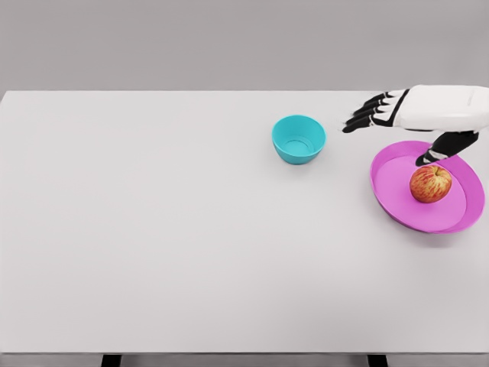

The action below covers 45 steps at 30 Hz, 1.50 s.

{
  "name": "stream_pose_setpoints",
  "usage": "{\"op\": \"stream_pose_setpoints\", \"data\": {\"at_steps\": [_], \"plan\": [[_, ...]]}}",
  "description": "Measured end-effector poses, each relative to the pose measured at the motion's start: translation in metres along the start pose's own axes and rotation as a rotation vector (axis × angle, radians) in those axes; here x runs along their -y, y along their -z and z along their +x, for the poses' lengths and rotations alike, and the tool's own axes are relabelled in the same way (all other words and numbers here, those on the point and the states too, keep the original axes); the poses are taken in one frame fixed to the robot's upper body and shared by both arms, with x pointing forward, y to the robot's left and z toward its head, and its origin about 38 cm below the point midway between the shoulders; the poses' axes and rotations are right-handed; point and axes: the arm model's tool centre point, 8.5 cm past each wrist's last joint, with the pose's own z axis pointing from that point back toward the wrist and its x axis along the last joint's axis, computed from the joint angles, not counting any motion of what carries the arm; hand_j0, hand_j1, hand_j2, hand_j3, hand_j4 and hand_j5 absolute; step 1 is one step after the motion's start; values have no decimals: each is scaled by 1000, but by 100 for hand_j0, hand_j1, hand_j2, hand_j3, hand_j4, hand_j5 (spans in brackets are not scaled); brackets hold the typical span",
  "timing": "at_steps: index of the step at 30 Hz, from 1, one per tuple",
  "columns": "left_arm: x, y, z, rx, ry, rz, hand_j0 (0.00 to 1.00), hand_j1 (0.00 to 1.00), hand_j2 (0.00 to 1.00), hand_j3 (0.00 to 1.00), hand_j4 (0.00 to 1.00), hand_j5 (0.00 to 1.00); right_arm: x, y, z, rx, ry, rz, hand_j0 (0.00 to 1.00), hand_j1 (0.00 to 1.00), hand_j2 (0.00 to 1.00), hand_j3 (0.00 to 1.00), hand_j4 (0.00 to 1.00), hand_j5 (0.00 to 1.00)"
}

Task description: Put the apple from the pink plate into the blue bowl with your right arm

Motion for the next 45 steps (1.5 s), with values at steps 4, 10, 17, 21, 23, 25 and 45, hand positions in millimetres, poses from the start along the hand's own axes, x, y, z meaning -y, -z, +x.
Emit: {"op": "stream_pose_setpoints", "data": {"at_steps": [4,10,17,21,23,25,45], "plan": [[0,0,0,0,0,0,100,100,100,100,100,100,-25,-19,-15,-61,83,36,100,100,100,100,100,100],[0,0,0,0,0,0,100,100,100,100,100,100,-65,-35,-50,-181,217,94,100,100,100,100,100,100],[0,0,0,0,0,0,100,100,100,100,100,100,-98,-24,-79,-203,295,129,100,100,100,100,100,100],[0,0,0,0,0,0,100,100,100,100,100,100,-106,-27,-86,-215,309,139,100,100,100,100,100,100],[0,0,0,0,0,0,100,100,100,100,100,100,-108,-24,-89,-219,317,138,100,100,100,100,100,100],[0,0,0,0,0,0,100,100,100,100,100,100,-114,-21,-96,-231,335,139,100,100,100,100,100,100],[0,0,0,0,0,0,100,100,100,100,100,100,-142,-7,-119,-289,391,177,97,97,97,97,97,97]]}}
